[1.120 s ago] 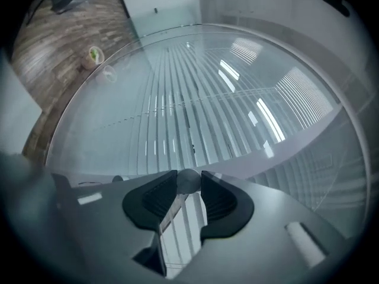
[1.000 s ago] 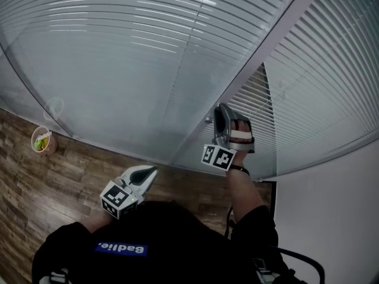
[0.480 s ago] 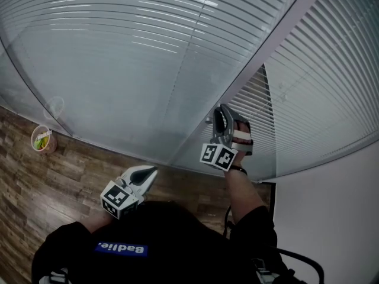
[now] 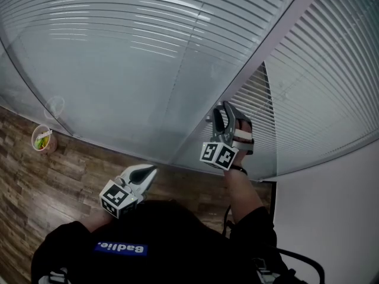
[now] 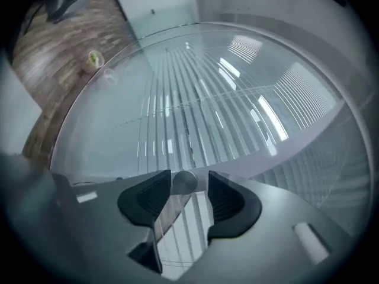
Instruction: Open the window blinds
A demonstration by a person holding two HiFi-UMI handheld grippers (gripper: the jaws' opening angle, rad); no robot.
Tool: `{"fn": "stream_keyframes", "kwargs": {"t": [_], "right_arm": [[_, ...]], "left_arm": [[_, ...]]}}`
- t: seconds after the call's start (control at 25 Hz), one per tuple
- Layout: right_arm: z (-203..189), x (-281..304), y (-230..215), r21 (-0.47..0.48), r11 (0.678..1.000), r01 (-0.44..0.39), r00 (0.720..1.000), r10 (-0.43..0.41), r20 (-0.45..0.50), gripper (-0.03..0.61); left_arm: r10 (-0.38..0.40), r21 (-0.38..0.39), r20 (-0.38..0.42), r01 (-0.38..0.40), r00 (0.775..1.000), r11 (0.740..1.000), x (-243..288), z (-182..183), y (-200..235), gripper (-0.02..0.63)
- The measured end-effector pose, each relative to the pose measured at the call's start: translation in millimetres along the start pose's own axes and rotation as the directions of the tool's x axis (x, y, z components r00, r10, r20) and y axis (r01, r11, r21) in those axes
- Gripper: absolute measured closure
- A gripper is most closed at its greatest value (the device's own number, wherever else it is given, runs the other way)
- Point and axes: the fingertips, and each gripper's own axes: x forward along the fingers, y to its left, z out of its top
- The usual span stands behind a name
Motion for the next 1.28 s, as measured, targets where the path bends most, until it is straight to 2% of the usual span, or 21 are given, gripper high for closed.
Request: {"fn": "stream_keyframes", "kwargs": {"t": [0.12,0.24,0.32,0.36,0.4,0.6,0.76,1.04,1.16,1.2,1.28], "right_arm": [[-4.8,1.9,7.6,-0.194,0.981,0.01,1.0,-0.012,-0.01,0.41],[-9.8,5.6,11.3,-0.261,0.965,-0.002,1.0,-0.005,-0.024,0.42],[-10.4,6.6,11.0,-0.252,0.968,-0.002,1.0,-0.005,-0.025,0.428],[-9.9,6.6,10.0,-0.236,0.972,0.001,1.0,-0.007,-0.025,0.463],[-9.4,6.5,9.1,-0.213,0.977,0.002,1.0,-0.008,-0.025,0.462],[-8.8,6.1,4.0,-0.029,1.0,-0.005,0.999,0.004,-0.033,0.453],[-9.6,6.8,1.9,0.079,0.997,-0.002,0.999,0.006,-0.044,0.451],[-6.5,5.4,-1.6,0.172,0.985,-0.002,0.999,0.011,-0.049,0.449],[-7.0,6.0,0.8,0.168,0.986,-0.004,0.999,0.011,-0.041,0.446],[-7.0,5.8,1.3,0.136,0.991,-0.004,0.999,0.01,-0.038,0.445],[-7.0,5.1,2.9,0.013,1.0,-0.001,0.999,0.001,-0.036,0.423]], "left_arm": [[-0.002,0.004,-0.002,0.002,1.0,1.0,2.3,-1.3,0.8,0.614],[-0.004,0.003,-0.004,0.004,1.0,1.0,3.1,-1.4,0.7,0.614],[-0.005,0.002,-0.003,0.005,1.0,1.0,2.9,-1.2,0.3,0.614],[-0.006,0.0,-0.002,0.006,1.0,1.0,2.8,-1.1,0.1,0.614],[-0.007,0.0,-0.001,0.007,1.0,1.0,2.7,-1.0,0.0,0.614],[-0.004,-0.003,-0.002,0.004,1.0,1.0,3.0,-1.6,-1.0,0.614],[-0.004,-0.007,-0.003,0.004,1.0,1.0,3.9,-1.1,-2.1,0.614],[-0.005,0.0,-0.007,0.005,1.0,1.0,-0.3,-0.3,-4.4,0.614],[-0.002,-0.002,-0.006,0.002,1.0,1.0,-0.4,-2.9,-3.3,0.614],[-0.001,-0.004,-0.005,0.001,1.0,1.0,-0.3,-3.1,-3.0,0.614],[0.0,-0.007,-0.004,0.0,1.0,1.0,-0.5,-3.4,-2.2,0.614]]}}
